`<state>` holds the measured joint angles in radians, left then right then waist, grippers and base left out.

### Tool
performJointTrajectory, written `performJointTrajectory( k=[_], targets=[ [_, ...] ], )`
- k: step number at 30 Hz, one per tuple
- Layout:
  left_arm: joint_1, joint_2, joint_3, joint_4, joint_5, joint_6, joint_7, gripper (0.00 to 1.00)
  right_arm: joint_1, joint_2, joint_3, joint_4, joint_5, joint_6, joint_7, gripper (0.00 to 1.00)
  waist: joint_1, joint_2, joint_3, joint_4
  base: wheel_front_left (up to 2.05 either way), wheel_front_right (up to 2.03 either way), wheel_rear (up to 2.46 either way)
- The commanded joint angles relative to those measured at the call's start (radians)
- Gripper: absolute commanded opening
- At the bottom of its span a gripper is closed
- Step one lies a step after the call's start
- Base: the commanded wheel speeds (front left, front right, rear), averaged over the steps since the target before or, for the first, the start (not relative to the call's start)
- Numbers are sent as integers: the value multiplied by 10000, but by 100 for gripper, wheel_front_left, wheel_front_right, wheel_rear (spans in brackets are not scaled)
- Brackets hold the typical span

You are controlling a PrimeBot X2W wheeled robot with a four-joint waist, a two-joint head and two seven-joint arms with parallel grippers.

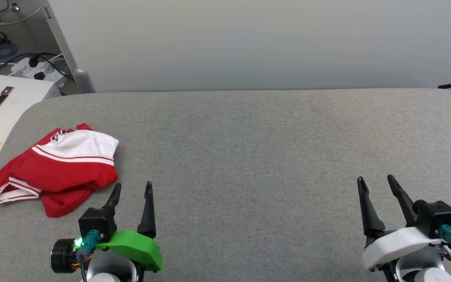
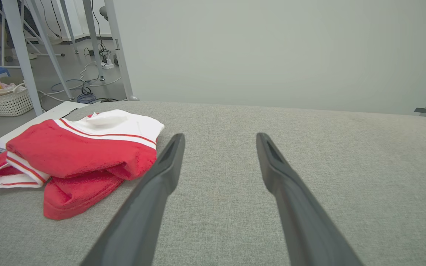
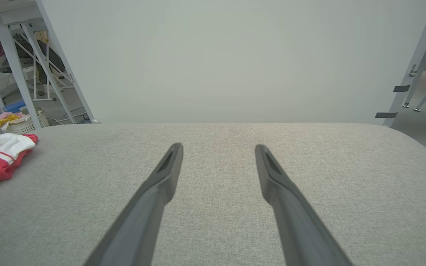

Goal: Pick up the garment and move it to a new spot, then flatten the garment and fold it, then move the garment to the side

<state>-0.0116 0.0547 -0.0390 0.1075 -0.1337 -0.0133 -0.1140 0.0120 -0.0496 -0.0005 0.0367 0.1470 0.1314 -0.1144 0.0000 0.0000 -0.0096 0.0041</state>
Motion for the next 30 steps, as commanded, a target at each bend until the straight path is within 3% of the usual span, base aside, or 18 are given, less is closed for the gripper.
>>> performJointTrajectory(
  k=[1,30],
  targets=[
    [149,-22,-30,51,-110,-62,-108,100,89,-5,-11,14,95,-4,-123,100,0,0,4,6,0,0,0],
    [257,-33,-342,544,-698,-244,-754,100,259,-6,90,198,680,-5,-760,100,0,0,56,44,0,0,0]
  ],
)
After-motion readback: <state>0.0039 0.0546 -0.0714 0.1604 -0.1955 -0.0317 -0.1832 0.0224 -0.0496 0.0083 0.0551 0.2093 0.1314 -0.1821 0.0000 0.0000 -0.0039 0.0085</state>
